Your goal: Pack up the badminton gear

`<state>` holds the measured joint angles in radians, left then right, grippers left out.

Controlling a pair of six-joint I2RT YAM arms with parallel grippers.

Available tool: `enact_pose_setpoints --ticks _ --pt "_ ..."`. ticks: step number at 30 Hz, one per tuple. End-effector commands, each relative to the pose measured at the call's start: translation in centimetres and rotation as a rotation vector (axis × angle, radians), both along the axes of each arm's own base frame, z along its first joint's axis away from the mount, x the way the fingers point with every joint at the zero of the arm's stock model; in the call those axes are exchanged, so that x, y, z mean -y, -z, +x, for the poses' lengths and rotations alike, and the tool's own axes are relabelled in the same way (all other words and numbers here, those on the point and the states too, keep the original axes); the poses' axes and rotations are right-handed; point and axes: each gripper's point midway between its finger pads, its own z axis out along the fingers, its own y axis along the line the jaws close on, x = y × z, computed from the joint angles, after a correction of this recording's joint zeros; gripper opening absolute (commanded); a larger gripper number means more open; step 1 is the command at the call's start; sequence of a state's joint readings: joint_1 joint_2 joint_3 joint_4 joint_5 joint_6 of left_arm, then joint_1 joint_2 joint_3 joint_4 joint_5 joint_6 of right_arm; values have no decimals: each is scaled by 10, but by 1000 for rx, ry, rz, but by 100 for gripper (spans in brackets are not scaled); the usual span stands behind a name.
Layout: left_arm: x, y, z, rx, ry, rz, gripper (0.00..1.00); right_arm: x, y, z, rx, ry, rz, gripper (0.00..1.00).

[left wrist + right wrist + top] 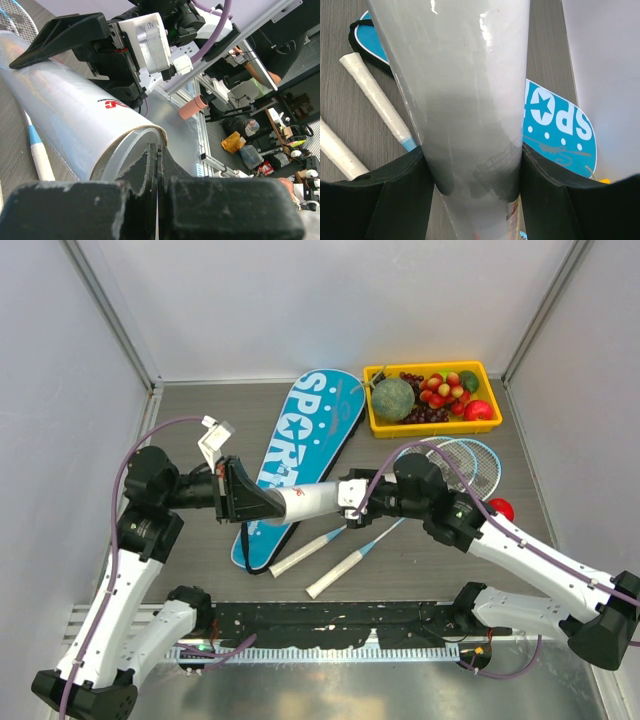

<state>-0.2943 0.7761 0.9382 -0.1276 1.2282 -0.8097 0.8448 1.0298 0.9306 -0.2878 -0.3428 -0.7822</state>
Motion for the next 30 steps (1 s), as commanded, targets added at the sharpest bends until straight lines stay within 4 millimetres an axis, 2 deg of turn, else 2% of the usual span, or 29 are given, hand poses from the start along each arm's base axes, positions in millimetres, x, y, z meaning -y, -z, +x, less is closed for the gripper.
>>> enact_pose_setpoints --ticks 1,7,15,22,24,30 --pt "-2 -13 -13 45 48 -26 0 -7 -33 0 122 -38 89 45" --pt "-2 -17 -15 37 51 -28 0 -6 -34 -2 125 -41 97 45" --pt "0 -35 -5 55 17 -41 0 -11 -37 -5 96 -45 153 45" --pt "2 -41 2 58 6 -50 0 -17 -39 -10 59 -62 209 45" --pt "3 -47 4 57 7 -57 8 -17 -37 -10 50 -62 208 44" --pt "4 -88 4 185 31 -85 27 -17 -31 -11 42 -62 207 44"
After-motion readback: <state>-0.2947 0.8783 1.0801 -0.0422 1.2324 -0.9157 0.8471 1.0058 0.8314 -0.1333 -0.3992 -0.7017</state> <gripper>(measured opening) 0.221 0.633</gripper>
